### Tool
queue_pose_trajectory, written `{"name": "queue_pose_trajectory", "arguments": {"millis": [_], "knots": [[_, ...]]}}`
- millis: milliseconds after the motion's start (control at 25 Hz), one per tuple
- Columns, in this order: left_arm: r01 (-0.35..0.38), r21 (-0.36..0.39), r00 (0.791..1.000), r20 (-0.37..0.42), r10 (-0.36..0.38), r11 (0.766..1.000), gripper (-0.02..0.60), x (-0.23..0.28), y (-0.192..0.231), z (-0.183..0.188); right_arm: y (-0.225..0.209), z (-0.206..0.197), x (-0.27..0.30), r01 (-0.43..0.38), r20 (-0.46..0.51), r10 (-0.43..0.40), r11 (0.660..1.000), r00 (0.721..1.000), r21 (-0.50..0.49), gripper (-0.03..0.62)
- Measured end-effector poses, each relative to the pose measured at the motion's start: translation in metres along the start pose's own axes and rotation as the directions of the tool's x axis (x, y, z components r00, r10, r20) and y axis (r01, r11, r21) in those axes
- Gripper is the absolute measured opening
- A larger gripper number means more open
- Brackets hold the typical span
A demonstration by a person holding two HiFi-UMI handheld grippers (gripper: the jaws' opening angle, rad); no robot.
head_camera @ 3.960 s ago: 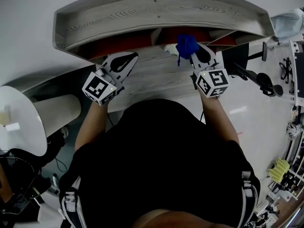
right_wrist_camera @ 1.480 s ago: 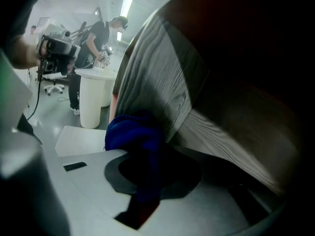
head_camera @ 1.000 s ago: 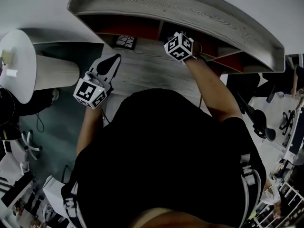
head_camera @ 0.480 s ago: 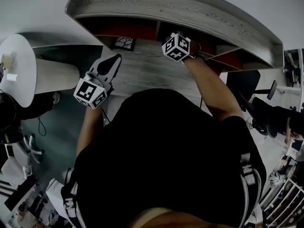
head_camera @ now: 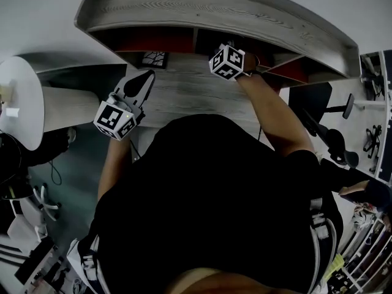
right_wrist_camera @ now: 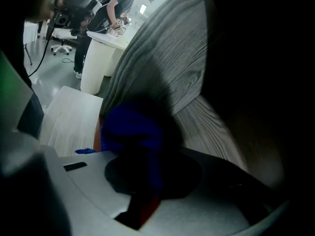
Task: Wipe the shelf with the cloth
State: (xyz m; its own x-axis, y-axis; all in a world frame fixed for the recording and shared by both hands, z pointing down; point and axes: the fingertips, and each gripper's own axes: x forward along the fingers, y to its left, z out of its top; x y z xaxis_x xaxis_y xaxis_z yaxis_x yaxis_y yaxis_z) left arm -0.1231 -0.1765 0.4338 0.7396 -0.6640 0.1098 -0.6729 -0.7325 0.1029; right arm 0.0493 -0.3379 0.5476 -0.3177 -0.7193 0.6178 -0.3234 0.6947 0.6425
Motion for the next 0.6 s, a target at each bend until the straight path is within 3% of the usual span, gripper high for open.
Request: {"name": "queue_pose_trajectory", "arguments": {"millis": [360,600], "knots": [[0.082,-0.014,0.997,0.002,-0.082,0.997,0.017,0.023,-0.003,-0.001,-0.014,-0.045,-0.019,0.059,-0.114,-0.057,0.998,0.992,0.012,0.046],[0.135,-0.016,0.991,0.004,-0.134,0.991,0.017,0.037,-0.007,-0.003,-0.022,-0.08,-0.032,0.105,-0.233,-0.1,0.994,0.967,0.007,0.045]]}}
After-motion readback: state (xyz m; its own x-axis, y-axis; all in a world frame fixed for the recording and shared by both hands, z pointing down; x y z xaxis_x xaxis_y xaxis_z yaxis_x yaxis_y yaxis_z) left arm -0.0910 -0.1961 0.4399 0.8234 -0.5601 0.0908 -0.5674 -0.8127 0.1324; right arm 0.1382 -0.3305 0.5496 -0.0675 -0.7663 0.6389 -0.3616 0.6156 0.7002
